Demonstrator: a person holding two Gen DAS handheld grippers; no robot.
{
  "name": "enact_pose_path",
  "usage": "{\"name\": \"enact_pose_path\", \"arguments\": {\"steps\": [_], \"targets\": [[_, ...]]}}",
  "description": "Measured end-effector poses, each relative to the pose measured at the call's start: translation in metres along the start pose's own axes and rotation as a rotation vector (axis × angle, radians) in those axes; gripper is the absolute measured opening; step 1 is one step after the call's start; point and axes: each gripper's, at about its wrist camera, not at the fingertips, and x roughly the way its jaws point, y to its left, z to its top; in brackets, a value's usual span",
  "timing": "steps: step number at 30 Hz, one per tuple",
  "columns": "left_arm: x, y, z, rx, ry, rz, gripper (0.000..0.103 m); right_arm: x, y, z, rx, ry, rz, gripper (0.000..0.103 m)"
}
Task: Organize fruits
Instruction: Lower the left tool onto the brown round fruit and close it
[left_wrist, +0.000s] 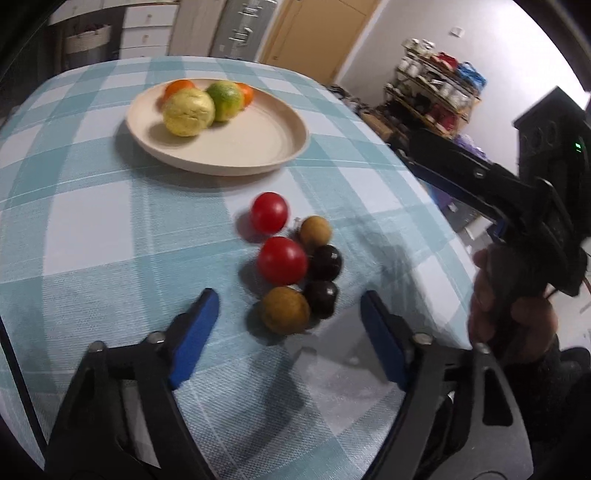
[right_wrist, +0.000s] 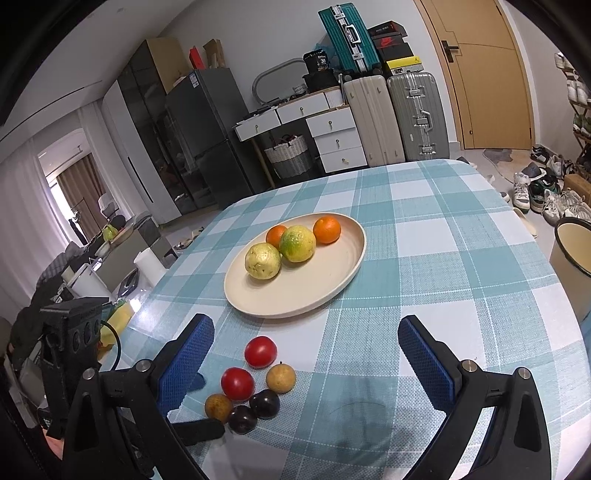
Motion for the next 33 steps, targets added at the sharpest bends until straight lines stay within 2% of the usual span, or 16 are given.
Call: {"name": "enact_pose_path", "arguments": {"steps": [2,4,6,8,10,12,23,33], "targets": [[0.001,-0.001,-0.001,0.012,0.009,-0.005,0.063,0.001,0.000,-0.001,0.006,0.001,-0.002,0.102],[0.002,-0.001,-0.001,0.017,0.020,-0.030,0.051,0.003,0.000,-0.002,0.007,0.006,-0.002,0.102],[0.003,-0.002,-0.002,0.031,0.030,-0.036,0.046,0.003,0.002,-0.002,0.003,0.002,-0.003,0.102],[0.004,-0.001,-0.003,0.038,0.038,-0.036,0.037,0.002,0.002,-0.003,-0.002,0.000,-0.002,0.102],[0.004,0.002,-0.003,0.032,0.042,-0.042,0.034,0.002,0.002,-0.003,-0.002,0.000,-0.001,0.102],[0.002,0.006,-0.003,0.016,0.038,-0.066,0.025,0.002,0.002,-0.004,-0.001,0.001,-0.003,0.102],[-0.006,0.014,-0.004,0.001,0.030,-0.087,0.024,0.006,-0.002,-0.006,0.018,0.027,0.007,0.102],[-0.033,0.031,0.007,-0.029,-0.027,-0.054,0.024,0.029,0.005,-0.021,0.013,0.130,0.035,0.102]]}}
